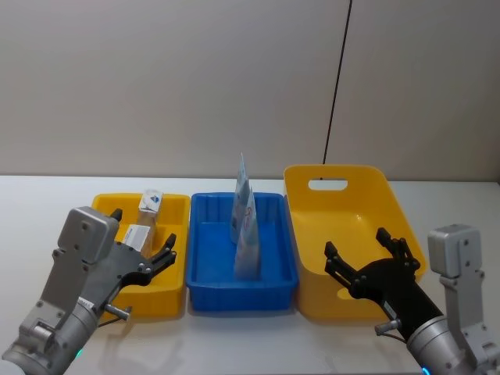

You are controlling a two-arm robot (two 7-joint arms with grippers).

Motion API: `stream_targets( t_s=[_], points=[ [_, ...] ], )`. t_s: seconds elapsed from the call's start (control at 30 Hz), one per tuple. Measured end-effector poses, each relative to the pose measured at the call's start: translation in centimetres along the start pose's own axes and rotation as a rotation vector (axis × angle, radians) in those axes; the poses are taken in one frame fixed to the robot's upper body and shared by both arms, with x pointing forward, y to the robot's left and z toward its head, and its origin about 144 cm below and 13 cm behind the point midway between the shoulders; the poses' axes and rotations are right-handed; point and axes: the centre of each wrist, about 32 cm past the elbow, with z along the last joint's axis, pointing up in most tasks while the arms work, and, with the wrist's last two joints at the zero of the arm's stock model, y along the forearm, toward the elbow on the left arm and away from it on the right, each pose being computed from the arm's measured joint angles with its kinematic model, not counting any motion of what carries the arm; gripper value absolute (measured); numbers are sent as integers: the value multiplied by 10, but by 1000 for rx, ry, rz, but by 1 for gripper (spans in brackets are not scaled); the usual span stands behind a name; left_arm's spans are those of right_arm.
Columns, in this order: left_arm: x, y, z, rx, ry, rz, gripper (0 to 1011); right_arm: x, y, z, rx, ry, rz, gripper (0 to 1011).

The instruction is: Bimanual collaborative sorting of washing and personal care products

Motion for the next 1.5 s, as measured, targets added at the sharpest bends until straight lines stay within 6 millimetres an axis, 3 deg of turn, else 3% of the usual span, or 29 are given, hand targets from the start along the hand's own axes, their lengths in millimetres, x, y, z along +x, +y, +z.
stream_targets(
  t_s=[0.83,1.5],
  points=[
    [0,-1,1,1,2,1,1001,0,0,0,0,0,0,1000],
    [-11,-27,10,137,43,81,1001,0,0,0,0,0,0,1000]
  ],
)
